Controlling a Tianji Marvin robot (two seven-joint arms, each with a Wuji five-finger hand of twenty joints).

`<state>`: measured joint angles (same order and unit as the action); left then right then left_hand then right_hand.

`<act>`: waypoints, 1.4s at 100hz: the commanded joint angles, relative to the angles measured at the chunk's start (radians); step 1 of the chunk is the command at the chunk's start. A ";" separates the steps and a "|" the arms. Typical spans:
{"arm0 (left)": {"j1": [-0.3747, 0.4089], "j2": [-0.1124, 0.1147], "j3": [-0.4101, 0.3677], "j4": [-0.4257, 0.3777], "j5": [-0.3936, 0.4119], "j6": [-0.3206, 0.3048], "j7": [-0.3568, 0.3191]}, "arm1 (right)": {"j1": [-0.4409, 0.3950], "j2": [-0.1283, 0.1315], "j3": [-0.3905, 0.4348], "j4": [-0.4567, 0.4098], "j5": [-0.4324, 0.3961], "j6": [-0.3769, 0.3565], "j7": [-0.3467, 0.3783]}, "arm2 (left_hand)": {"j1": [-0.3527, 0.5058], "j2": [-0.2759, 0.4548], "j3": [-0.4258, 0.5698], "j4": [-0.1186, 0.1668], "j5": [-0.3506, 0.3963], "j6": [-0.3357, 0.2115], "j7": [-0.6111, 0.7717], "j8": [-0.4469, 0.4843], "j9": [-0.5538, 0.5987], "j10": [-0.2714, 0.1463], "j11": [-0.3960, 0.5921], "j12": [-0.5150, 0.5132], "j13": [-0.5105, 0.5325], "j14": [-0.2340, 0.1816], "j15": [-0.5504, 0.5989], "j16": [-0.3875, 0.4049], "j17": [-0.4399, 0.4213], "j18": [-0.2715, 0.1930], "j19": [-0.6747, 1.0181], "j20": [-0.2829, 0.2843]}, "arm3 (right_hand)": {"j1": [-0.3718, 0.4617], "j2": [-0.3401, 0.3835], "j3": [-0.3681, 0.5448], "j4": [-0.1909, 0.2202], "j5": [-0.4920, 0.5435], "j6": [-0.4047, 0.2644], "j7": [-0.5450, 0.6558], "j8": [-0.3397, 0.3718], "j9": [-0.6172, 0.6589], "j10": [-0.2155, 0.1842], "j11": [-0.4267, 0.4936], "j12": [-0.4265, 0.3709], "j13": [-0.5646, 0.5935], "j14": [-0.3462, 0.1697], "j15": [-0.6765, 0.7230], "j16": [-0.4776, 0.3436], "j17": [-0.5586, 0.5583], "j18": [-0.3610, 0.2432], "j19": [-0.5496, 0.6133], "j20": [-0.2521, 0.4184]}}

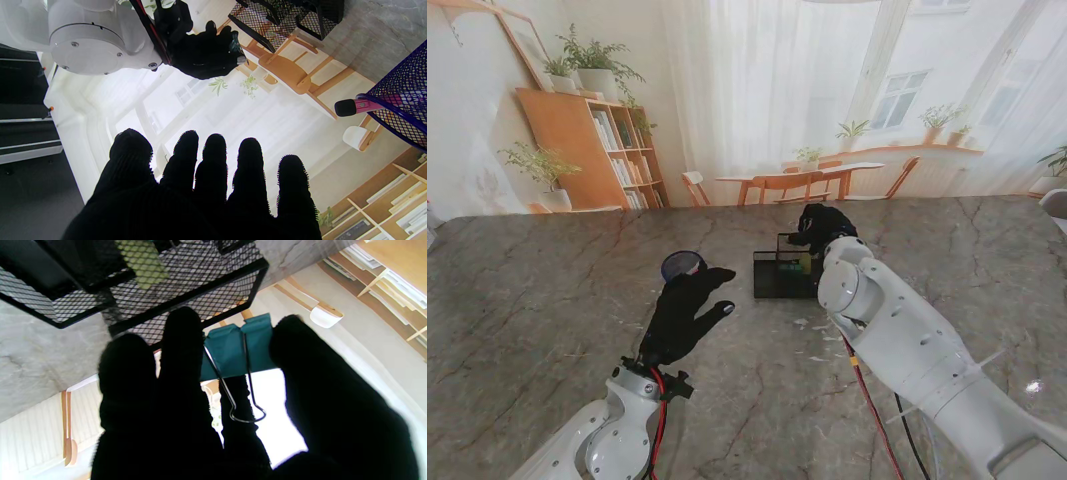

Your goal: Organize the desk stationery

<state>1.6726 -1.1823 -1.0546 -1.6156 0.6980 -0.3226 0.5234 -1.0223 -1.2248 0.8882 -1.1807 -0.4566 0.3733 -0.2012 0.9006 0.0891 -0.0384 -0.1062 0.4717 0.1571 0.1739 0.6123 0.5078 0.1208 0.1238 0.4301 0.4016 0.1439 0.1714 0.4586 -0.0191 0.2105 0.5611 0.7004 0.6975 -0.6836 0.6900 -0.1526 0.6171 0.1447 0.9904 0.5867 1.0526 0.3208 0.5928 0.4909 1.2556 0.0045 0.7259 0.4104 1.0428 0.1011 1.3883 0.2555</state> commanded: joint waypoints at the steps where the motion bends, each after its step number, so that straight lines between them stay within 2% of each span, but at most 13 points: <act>1: 0.002 -0.001 0.002 -0.002 -0.004 -0.004 -0.003 | 0.023 -0.019 -0.006 0.006 0.007 0.005 0.011 | 0.007 0.070 -0.016 0.038 0.026 -0.033 0.015 0.006 0.009 -0.027 0.000 0.008 0.015 -0.018 0.009 0.008 -0.002 0.002 -0.020 -0.005 | 0.184 0.085 0.090 0.022 0.002 0.000 0.014 0.003 0.087 -0.216 0.099 0.014 0.000 0.014 0.001 0.010 0.027 -0.034 0.036 -0.020; 32: 0.004 -0.001 -0.002 -0.004 -0.011 -0.001 -0.012 | 0.100 -0.040 -0.076 0.107 0.017 0.006 0.009 | 0.008 0.070 -0.016 0.038 0.025 -0.032 0.015 0.006 0.008 -0.024 0.000 0.008 0.015 -0.019 0.009 0.008 -0.002 0.003 -0.020 -0.004 | 0.191 0.104 0.044 0.026 -0.019 0.002 0.023 0.016 0.057 -0.212 0.132 0.007 -0.003 0.019 0.055 0.019 0.038 -0.038 0.080 -0.028; 72: 0.001 0.000 -0.004 -0.001 -0.019 -0.006 -0.023 | 0.155 -0.034 -0.131 0.176 -0.018 -0.019 0.044 | 0.007 0.070 -0.016 0.037 0.025 -0.031 0.015 0.006 0.007 -0.026 0.000 0.008 0.013 -0.019 0.008 0.008 -0.004 0.003 -0.020 -0.004 | 0.158 0.117 0.013 0.033 -0.073 0.055 -0.018 0.022 -0.035 -0.179 0.141 0.001 0.010 0.017 0.132 0.016 0.055 -0.033 0.166 -0.027; 74: 0.001 0.000 -0.004 -0.001 -0.019 -0.006 -0.022 | 0.157 -0.035 -0.133 0.179 -0.017 -0.019 0.046 | 0.007 0.070 -0.016 0.038 0.025 -0.032 0.015 0.006 0.008 -0.024 0.000 0.008 0.012 -0.019 0.008 0.008 -0.004 0.003 -0.020 -0.004 | 0.151 0.126 0.012 0.036 -0.076 0.063 -0.055 0.045 -0.052 -0.171 0.139 0.000 0.008 0.018 0.137 0.009 0.056 -0.026 0.169 -0.035; 90: 0.002 -0.001 -0.004 -0.001 -0.019 -0.006 -0.021 | 0.169 -0.039 -0.150 0.199 -0.009 -0.009 0.055 | 0.008 0.070 -0.016 0.038 0.025 -0.031 0.015 0.006 0.008 -0.026 0.000 0.008 0.013 -0.018 0.009 0.008 -0.004 0.003 -0.021 -0.004 | 0.124 0.143 0.010 0.045 -0.073 0.082 -0.128 0.078 -0.089 -0.151 0.141 0.001 -0.002 0.037 0.169 0.009 0.057 0.001 0.190 -0.041; 94: 0.001 -0.001 -0.004 0.000 -0.020 -0.007 -0.020 | 0.172 -0.039 -0.154 0.205 -0.009 -0.009 0.060 | 0.007 0.070 -0.016 0.037 0.026 -0.031 0.015 0.006 0.007 -0.026 0.000 0.008 0.013 -0.018 0.009 0.008 -0.003 0.003 -0.020 -0.003 | 0.107 0.157 0.009 0.056 -0.070 0.092 -0.193 0.115 -0.114 -0.142 0.136 0.002 -0.005 0.038 0.176 0.003 0.057 0.003 0.196 -0.051; 97: 0.001 -0.001 -0.004 0.001 -0.020 -0.008 -0.020 | 0.174 -0.040 -0.157 0.210 -0.007 -0.010 0.062 | 0.008 0.071 -0.015 0.038 0.025 -0.033 0.015 0.006 0.007 -0.026 0.000 0.008 0.013 -0.020 0.009 0.008 -0.003 0.003 -0.020 -0.003 | 0.099 0.164 0.010 0.061 -0.071 0.096 -0.213 0.115 -0.124 -0.140 0.135 0.002 -0.007 0.038 0.177 0.002 0.057 0.002 0.197 -0.053; 99: 0.000 -0.001 -0.004 0.002 -0.021 -0.009 -0.020 | 0.176 -0.041 -0.159 0.214 -0.005 -0.010 0.063 | 0.007 0.070 -0.016 0.037 0.026 -0.032 0.015 0.006 0.008 -0.025 0.000 0.008 0.015 -0.019 0.009 0.008 -0.003 0.004 -0.020 -0.003 | 0.086 0.176 0.011 0.075 -0.067 0.100 -0.270 0.148 -0.140 -0.137 0.131 0.003 -0.012 0.037 0.180 0.001 0.057 0.001 0.196 -0.061; 107: -0.001 -0.001 -0.003 0.005 -0.022 -0.012 -0.021 | 0.180 -0.048 -0.164 0.227 0.011 -0.001 0.063 | 0.008 0.070 -0.016 0.037 0.025 -0.031 0.015 0.006 0.007 -0.025 0.000 0.008 0.013 -0.020 0.008 0.008 -0.003 0.003 -0.020 -0.003 | 0.073 0.184 0.011 0.085 -0.056 0.105 -0.306 0.158 -0.152 -0.131 0.132 0.004 -0.016 0.043 0.188 0.003 0.057 0.008 0.200 -0.062; 109: -0.001 -0.001 -0.002 0.005 -0.022 -0.013 -0.021 | 0.180 -0.049 -0.164 0.229 0.014 0.001 0.063 | 0.007 0.070 -0.016 0.037 0.025 -0.031 0.015 0.006 0.007 -0.024 0.000 0.008 0.014 -0.018 0.009 0.008 -0.003 0.004 -0.020 -0.003 | 0.059 0.195 0.007 0.105 -0.049 0.111 -0.361 0.214 -0.163 -0.127 0.130 -0.002 -0.017 0.048 0.191 -0.001 0.057 0.011 0.203 -0.065; 110: -0.002 -0.001 -0.002 0.005 -0.021 -0.013 -0.021 | 0.180 -0.049 -0.165 0.230 0.015 0.000 0.063 | 0.007 0.070 -0.016 0.037 0.025 -0.032 0.015 0.005 0.009 -0.026 0.001 0.008 0.014 -0.021 0.009 0.008 -0.003 0.003 -0.020 -0.003 | 0.056 0.195 0.006 0.106 -0.052 0.113 -0.368 0.218 -0.166 -0.126 0.128 -0.002 -0.017 0.048 0.192 -0.001 0.058 0.012 0.203 -0.065; 140: -0.002 -0.002 -0.001 0.006 -0.023 -0.015 -0.019 | 0.177 -0.045 -0.168 0.228 0.017 -0.011 0.076 | 0.009 0.071 -0.015 0.038 0.025 -0.032 0.015 0.005 0.007 -0.026 0.000 0.008 0.014 -0.019 0.008 0.008 -0.002 0.003 -0.020 -0.003 | -0.035 0.180 -0.021 0.110 -0.068 0.133 -0.528 0.224 -0.209 -0.109 0.098 0.002 -0.016 0.086 0.225 0.001 0.061 0.064 0.235 -0.048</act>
<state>1.6688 -1.1816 -1.0595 -1.6119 0.6802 -0.3332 0.5017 -0.8423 -1.2693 0.7167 -0.9484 -0.4409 0.3686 -0.1450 0.9006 0.0892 -0.0384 -0.1062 0.4718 0.1570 0.1739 0.6123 0.5078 0.1208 0.1238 0.4301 0.4016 0.1439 0.1714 0.4586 -0.0191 0.2110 0.5610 0.7004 0.6606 -0.5316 0.6328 -0.0868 0.5609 0.2594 0.4970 0.7802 0.8876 0.3016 0.7133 0.5055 1.2443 0.0245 0.9466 0.4222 1.0551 0.1451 1.5683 0.2111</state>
